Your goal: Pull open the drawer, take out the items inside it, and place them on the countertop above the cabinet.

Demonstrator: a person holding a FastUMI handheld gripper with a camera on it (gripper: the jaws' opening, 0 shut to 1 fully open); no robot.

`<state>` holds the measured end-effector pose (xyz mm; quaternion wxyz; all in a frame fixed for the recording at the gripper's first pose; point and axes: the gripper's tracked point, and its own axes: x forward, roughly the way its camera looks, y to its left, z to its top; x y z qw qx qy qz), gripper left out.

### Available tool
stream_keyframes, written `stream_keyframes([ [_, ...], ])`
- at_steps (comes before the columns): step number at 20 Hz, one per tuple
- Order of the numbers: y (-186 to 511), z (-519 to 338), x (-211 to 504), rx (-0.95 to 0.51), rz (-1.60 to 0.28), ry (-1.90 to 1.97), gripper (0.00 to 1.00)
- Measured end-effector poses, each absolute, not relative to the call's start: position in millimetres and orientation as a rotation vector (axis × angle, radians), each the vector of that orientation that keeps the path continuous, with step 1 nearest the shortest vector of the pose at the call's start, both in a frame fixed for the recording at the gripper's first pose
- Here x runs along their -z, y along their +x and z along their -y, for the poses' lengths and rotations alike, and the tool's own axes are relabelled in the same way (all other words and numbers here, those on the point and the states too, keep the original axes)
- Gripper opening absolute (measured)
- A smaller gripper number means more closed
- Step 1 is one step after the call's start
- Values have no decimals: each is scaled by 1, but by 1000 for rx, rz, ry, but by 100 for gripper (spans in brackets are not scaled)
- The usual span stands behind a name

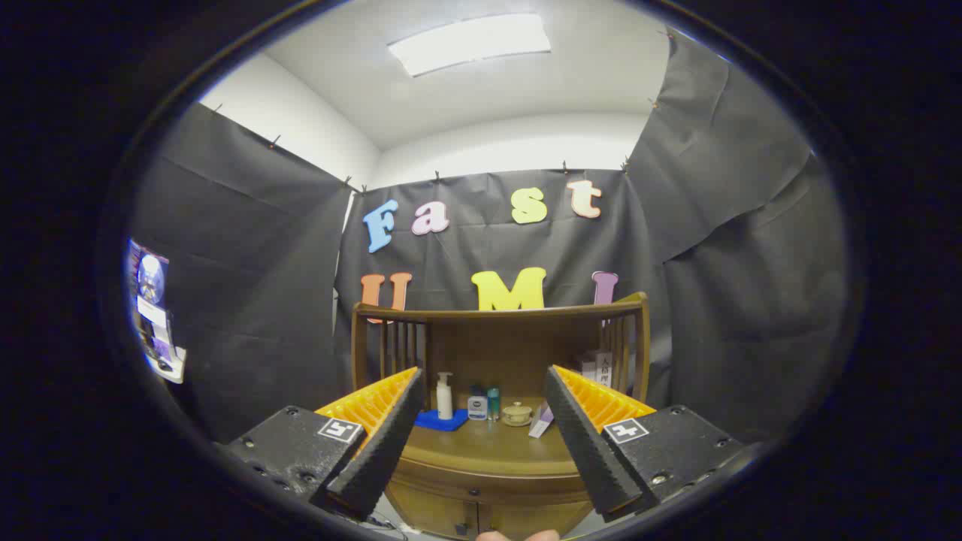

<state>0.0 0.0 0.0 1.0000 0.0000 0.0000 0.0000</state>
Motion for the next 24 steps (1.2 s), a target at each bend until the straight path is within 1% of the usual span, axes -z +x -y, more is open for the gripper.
stream_keyframes([
  [15,6,0,2,27,7,-6,100],
  [19,12,-1,17,28,4,12,100],
  [24,25,7,57,61,-24,30,100],
])
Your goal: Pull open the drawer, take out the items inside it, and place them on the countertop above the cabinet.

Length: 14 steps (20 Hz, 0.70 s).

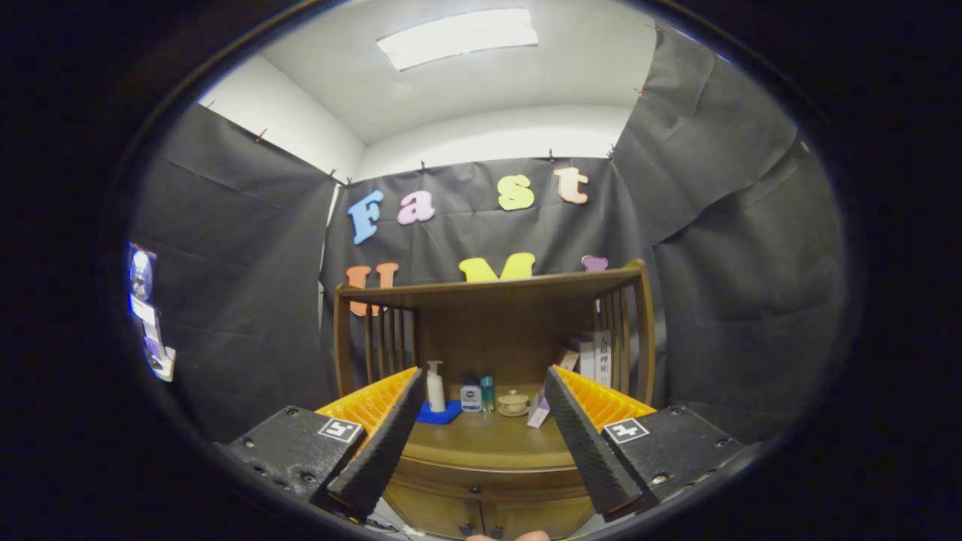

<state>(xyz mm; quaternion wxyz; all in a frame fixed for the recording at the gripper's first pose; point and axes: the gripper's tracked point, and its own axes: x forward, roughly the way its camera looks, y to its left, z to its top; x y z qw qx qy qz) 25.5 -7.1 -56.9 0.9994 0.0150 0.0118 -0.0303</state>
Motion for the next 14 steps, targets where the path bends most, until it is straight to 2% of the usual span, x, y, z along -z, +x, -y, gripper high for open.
stream_keyframes([
  [14,86,6,237,103,-272,57,99],
])
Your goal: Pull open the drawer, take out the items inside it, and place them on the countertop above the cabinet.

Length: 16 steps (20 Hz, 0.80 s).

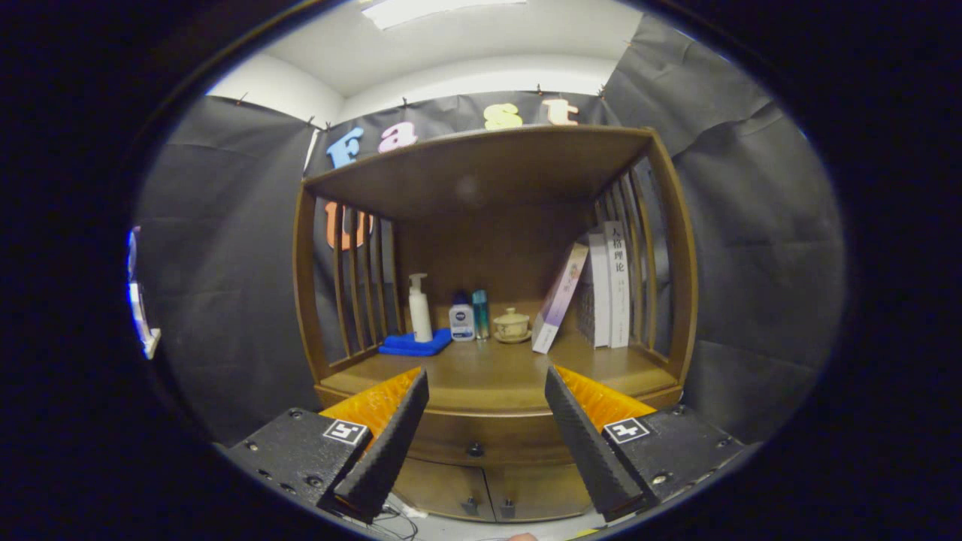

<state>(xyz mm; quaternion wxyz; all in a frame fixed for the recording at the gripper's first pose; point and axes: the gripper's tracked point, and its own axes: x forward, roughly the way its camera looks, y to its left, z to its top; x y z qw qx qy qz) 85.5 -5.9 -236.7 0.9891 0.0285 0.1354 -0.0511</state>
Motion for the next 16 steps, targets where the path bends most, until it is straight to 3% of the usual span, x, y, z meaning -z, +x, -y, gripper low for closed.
stream_keyframes([
  [7,101,-5,344,104,-476,86,97],
  [15,124,-4,400,150,-561,31,79],
  [16,128,-3,401,161,-552,29,73],
])
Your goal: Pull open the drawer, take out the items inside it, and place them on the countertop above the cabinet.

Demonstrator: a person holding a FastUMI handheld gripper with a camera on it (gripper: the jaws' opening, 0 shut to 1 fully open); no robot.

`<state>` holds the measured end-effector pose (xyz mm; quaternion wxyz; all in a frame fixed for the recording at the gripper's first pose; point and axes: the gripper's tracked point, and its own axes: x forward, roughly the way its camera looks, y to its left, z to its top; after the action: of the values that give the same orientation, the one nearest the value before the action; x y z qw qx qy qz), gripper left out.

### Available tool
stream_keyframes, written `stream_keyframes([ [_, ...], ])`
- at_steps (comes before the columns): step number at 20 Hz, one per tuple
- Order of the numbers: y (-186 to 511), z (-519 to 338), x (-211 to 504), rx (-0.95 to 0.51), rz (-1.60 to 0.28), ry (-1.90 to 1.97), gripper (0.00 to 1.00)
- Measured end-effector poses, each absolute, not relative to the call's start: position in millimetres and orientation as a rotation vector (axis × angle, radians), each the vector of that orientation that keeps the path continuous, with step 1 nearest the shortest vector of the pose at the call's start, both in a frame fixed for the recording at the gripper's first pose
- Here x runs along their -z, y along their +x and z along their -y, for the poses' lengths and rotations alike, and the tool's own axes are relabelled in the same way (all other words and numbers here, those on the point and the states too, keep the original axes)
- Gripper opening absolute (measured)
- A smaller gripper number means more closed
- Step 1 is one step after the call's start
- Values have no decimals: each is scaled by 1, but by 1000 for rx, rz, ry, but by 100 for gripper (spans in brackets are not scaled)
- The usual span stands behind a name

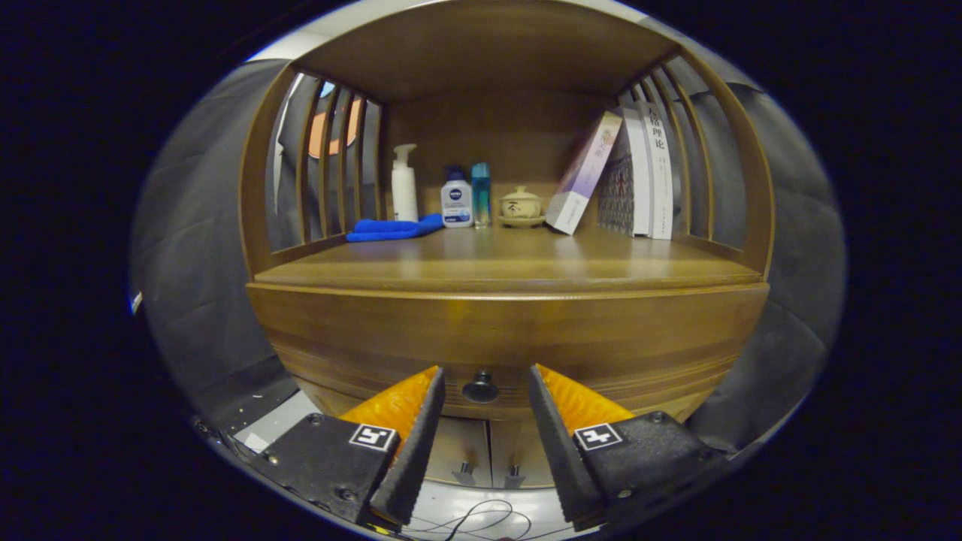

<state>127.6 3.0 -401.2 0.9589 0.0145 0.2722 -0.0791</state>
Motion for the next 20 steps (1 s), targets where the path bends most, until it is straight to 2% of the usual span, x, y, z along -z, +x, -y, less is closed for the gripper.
stream_keyframes([
  [5,135,-4,409,213,-543,63,53],
  [8,135,-8,410,243,-537,106,36],
  [10,134,-10,411,257,-538,117,30],
  [16,132,-10,412,244,-548,114,20],
  [20,128,-8,411,234,-574,67,20],
])
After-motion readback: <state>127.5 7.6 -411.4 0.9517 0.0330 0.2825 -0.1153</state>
